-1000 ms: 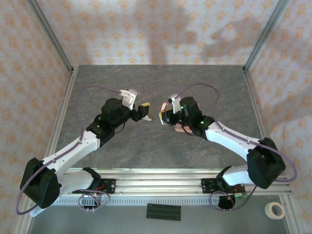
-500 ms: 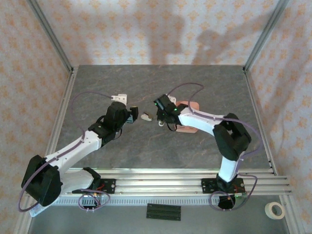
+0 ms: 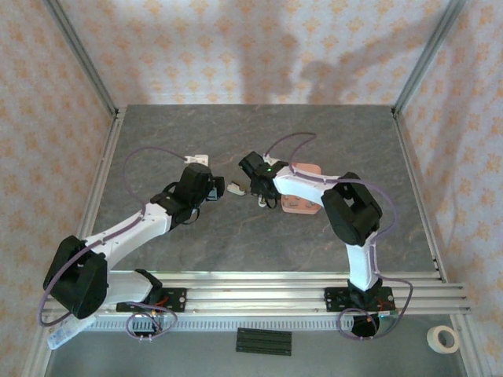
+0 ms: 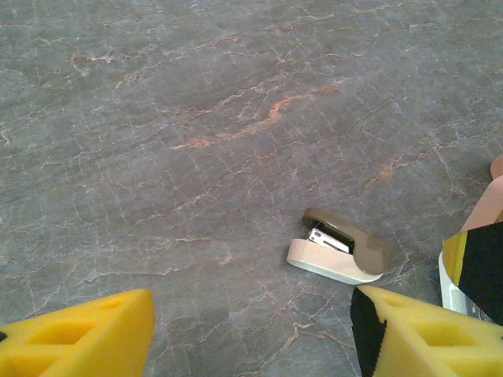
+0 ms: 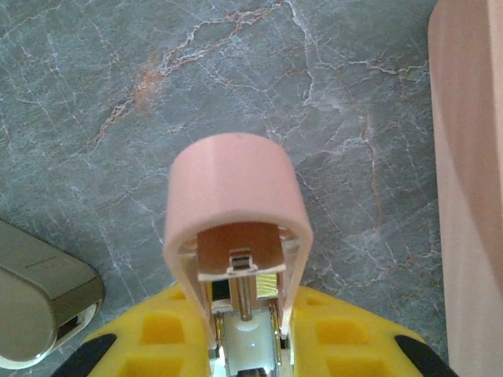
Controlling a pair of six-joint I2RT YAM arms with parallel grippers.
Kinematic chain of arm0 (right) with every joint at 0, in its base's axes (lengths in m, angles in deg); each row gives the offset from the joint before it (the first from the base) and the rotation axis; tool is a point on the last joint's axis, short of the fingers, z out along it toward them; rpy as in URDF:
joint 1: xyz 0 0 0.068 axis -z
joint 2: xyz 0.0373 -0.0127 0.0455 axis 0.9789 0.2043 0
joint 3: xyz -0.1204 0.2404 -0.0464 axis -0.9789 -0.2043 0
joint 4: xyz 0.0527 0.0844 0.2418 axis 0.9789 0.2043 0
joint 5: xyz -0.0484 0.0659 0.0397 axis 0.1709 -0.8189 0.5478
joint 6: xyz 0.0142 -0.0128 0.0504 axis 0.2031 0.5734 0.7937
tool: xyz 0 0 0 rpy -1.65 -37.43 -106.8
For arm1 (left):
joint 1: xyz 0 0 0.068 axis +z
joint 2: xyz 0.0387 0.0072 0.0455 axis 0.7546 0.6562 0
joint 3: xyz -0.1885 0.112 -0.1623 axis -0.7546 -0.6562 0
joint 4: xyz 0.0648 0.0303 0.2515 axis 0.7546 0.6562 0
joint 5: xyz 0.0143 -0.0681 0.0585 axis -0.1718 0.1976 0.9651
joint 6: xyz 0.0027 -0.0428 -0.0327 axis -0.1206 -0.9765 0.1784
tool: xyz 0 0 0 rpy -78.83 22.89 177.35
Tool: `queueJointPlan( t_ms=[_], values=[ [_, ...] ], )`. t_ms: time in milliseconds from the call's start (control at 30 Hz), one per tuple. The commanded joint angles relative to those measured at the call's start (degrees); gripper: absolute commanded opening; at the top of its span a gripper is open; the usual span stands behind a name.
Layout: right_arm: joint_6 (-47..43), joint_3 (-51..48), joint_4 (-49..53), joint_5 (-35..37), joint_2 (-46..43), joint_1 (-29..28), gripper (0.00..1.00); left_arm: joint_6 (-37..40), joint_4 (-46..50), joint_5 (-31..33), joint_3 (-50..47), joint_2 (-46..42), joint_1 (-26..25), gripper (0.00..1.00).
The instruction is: Load the staples into the stapler
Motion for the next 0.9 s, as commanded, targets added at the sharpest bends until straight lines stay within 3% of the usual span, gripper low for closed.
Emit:
queueJointPlan(
  t_ms=[0,333,667,867],
  values=[
    [-0.88,1.61,2.85,0.42,1.55,0.05,0.22,-0.75,1.64,0.79,1.44,0.24,0.45,0.68],
    [-3.63,1.61,3.04,-0.08,-1.63,0.04,0.41,0.25,1.67,1.25,1.27,-0.38,0.5,0.68],
    [-9.09,0.27,1.0,-2.51,-8.39,-0.15,0.48,-0.49,2.09,1.69,0.73,-1.9,1.25,0.7],
    [-16.97,5.64,3.75,-6.45,-5.53,-0.13,0.54,-3.47,1.75,-0.44,-1.5,-4.23,4.32,0.7]
  ],
)
